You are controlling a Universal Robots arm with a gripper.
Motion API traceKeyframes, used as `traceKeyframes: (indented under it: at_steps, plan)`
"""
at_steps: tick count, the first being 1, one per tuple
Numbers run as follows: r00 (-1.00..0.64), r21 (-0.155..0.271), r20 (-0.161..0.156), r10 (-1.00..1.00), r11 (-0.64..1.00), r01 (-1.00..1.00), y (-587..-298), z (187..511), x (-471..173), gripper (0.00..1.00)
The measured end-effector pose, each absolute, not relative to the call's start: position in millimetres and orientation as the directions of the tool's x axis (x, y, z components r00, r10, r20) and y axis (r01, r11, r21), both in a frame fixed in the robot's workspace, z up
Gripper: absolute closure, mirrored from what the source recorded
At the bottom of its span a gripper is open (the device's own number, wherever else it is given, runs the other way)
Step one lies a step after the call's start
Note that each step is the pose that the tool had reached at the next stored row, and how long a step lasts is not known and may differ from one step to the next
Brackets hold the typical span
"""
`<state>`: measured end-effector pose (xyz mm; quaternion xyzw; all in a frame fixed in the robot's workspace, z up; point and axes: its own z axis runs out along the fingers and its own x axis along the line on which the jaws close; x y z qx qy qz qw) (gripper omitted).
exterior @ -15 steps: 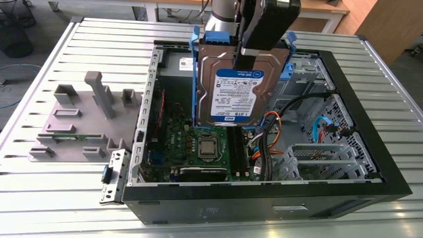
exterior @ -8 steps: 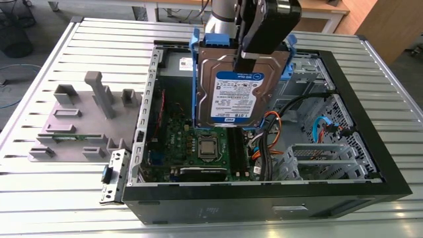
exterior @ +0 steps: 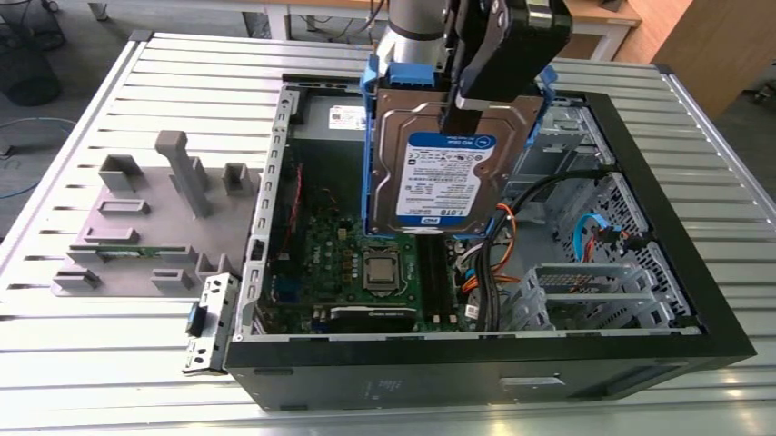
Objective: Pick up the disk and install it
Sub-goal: 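Pick up the disk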
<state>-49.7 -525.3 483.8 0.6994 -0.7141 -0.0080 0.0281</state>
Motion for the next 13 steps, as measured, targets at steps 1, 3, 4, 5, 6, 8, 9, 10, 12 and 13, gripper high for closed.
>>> traceKeyframes:
  at_steps: [1, 3, 4, 5, 6, 8, 9, 10, 12, 13]
  plan:
    - [-0.02, 0.051, 0.029, -0.999, 0.022, -0.998, -525.3, 483.8, -49.8, 0.65]
    - [-0.02, 0.051, 0.029, -0.999, 0.022, -0.998, -525.2, 483.8, -49.7, 0.65]
    - [-0.02, 0.051, 0.029, -0.999, 0.022, -0.998, -525.2, 483.8, -49.7, 0.65]
    - [-0.02, 0.051, 0.029, -0.999, 0.022, -0.998, -525.3, 483.8, -49.6, 0.65]
    - [-0.02, 0.051, 0.029, -0.999, 0.022, -0.998, -525.3, 483.8, -49.6, 0.65]
    - [-0.02, 0.051, 0.029, -0.999, 0.022, -0.998, -525.3, 483.8, -49.6, 0.65]
    - [-0.02, 0.051, 0.029, -0.999, 0.022, -0.998, -525.3, 483.8, -49.6, 0.65]
    - [-0.02, 0.051, 0.029, -0.999, 0.022, -0.998, -525.3, 483.8, -49.5, 0.65]
    - [-0.02, 0.051, 0.029, -0.999, 0.021, -0.998, -525.3, 483.8, -48.3, 0.65]
    - [-0.02, 0.051, 0.029, -0.999, 0.021, -0.998, -525.2, 483.8, -46.9, 0.65]
